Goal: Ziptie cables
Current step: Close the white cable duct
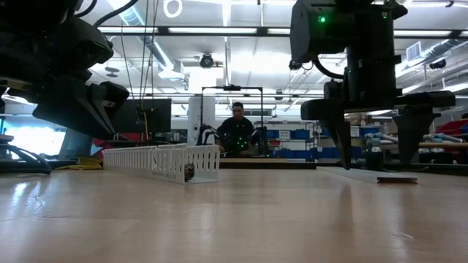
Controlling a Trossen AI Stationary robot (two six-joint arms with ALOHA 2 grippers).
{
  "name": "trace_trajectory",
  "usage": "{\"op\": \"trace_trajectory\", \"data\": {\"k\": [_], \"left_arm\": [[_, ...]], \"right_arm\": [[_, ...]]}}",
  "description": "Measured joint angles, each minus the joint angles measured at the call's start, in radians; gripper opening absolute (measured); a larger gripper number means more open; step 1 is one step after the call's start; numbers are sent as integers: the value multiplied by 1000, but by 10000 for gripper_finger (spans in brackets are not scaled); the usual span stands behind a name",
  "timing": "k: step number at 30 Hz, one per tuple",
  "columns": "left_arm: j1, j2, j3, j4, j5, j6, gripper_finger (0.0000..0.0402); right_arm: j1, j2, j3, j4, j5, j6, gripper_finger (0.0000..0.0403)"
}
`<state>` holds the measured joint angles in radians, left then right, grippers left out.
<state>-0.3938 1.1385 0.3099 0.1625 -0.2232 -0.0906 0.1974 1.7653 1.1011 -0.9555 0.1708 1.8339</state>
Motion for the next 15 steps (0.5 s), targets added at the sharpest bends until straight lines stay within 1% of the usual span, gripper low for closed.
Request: {"op": "trace_trajectory", "data": {"k": [7, 12, 15], "left_arm": [[0, 0, 0, 0, 0, -1, 0], [0, 0, 0, -1, 0, -19, 0], [0, 0, 0, -9, 0, -19, 0]], "right_arm": [[-27, 0, -5, 6, -38, -31, 338], [-49, -4, -81, 130, -99, -64, 323], [-51, -11, -132, 202, -110, -50, 317]]}}
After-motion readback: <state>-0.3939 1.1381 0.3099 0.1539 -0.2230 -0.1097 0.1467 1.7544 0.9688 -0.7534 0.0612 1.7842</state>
